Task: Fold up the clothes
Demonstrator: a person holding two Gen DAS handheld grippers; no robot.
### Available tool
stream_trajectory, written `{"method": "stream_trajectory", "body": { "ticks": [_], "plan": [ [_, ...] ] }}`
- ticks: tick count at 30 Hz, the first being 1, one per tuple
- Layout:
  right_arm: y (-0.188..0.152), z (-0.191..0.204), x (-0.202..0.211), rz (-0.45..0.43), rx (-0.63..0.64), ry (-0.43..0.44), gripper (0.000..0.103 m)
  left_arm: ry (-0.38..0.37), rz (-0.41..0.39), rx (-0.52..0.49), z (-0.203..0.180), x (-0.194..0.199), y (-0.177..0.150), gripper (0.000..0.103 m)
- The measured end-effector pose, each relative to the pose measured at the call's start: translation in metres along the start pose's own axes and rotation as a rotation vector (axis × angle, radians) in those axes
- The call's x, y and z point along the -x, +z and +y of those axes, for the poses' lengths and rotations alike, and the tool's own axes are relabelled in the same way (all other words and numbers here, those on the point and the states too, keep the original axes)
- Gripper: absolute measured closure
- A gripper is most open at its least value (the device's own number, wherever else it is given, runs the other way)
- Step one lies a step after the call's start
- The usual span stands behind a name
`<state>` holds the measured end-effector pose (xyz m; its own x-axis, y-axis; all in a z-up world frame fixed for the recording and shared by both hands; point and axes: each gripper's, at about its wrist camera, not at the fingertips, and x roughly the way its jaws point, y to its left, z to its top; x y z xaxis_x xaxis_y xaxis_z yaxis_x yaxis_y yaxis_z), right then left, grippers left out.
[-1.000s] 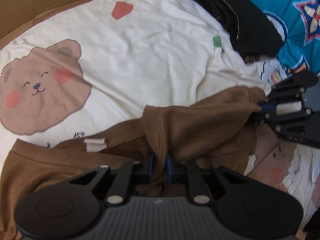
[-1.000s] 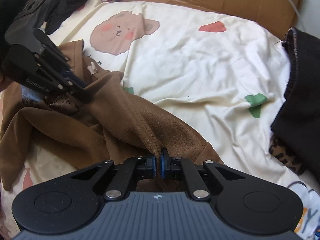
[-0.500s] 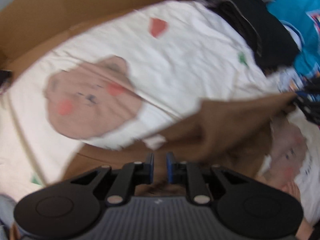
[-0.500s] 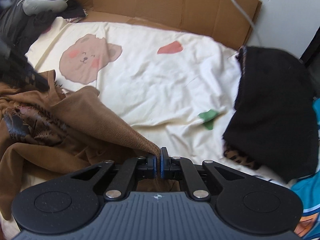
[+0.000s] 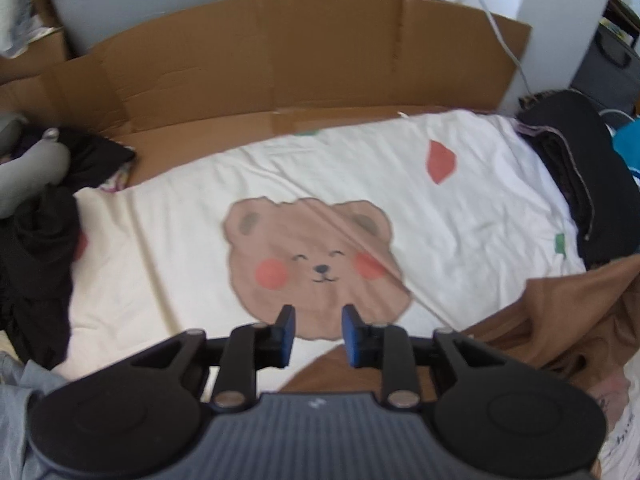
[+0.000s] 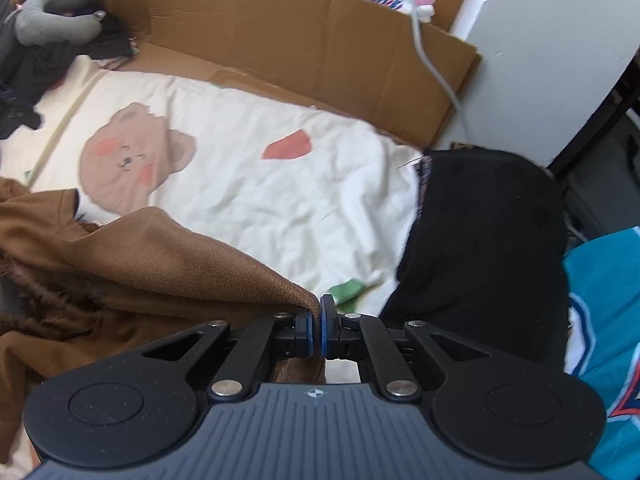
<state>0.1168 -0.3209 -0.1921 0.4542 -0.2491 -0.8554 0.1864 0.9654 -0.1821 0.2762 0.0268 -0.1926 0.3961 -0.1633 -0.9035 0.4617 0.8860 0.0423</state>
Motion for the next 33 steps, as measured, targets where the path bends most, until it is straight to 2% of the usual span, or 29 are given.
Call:
{"method": "stream_trajectory", "body": {
  "ticks": [6, 11, 18, 22, 25, 28, 33],
  "plan": [
    [0.011, -0.014, -0.009, 0.012, 0.024, -0.079, 0.101, 0.026, -0.011, 0.041, 0.040, -0.002, -0.012, 0.075],
    [0.012, -0.024, -0.026, 0.073, 0.067, -0.105, 0.101, 0.051, -0.010, 0.090, 0.075, -0.007, -0.032, 0.071],
    [-0.011, -0.036, -0.069, 0.188, 0.008, -0.150, 0.101, 0.054, 0.018, 0.103, 0.105, -0.023, -0.061, 0.071],
    [-0.030, -0.026, -0.084, 0.215, 0.020, -0.188, 0.101, 0.055, 0.039, 0.098, 0.117, -0.035, -0.078, 0.071],
    [-0.042, -0.020, -0.089, 0.231, 0.031, -0.202, 0.101, 0.050, 0.050, 0.087, 0.118, -0.046, -0.091, 0.067],
    [-0.052, -0.015, -0.091, 0.240, 0.043, -0.205, 0.101, 0.055, 0.032, 0.031, 0.110, -0.053, -0.099, 0.053],
    [-0.063, -0.008, -0.093, 0.243, 0.074, -0.213, 0.101, 0.029, -0.028, -0.160, 0.084, -0.056, -0.100, 0.052]
  ]
}}
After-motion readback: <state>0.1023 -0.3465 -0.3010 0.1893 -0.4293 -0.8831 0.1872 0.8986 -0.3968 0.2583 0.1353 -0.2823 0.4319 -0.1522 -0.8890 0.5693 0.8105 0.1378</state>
